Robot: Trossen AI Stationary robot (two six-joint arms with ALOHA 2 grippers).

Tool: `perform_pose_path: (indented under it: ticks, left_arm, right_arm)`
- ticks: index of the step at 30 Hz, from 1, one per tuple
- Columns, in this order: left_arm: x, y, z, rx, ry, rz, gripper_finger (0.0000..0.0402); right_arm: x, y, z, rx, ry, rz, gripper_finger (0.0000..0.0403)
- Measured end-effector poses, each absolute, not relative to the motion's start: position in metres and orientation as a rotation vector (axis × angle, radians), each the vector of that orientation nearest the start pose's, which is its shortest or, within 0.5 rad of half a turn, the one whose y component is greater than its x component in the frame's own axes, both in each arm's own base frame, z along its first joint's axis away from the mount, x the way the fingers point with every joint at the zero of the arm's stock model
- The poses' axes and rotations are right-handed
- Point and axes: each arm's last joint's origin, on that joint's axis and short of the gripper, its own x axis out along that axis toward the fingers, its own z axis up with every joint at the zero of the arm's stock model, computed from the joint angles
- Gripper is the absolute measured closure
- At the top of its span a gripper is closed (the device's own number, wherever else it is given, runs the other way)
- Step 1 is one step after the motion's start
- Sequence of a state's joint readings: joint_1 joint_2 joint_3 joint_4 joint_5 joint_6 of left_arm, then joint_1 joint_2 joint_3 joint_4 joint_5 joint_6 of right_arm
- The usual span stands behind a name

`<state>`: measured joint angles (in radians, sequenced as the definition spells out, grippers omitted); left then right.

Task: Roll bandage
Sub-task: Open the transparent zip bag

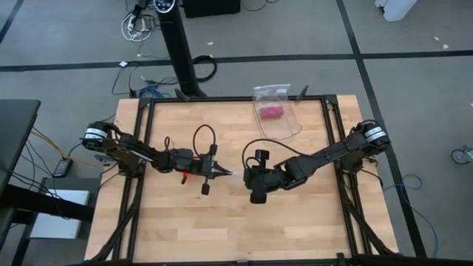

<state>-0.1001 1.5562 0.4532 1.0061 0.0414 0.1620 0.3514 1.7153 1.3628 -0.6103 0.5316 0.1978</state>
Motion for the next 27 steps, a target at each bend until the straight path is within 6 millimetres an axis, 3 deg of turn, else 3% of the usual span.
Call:
perform_pose_path:
  ticks: [9,16,27]
  left_arm:
    - [0.283,-0.029,0.176,0.132,0.064,-0.14,0.0401]
    - [0.283,-0.027,0.173,0.101,0.103,-0.063,0.0401]
    - [0.283,-0.029,0.173,0.076,0.101,-0.058,0.0401]
  right_arm:
    - [0.347,0.099,0.259,-0.212,0.88,-0.246,0.0399]
    - [0.346,0.107,0.272,-0.165,0.864,-0.187,0.0383]
    - [0.343,0.102,0.27,-0.177,0.899,-0.232,0.04]
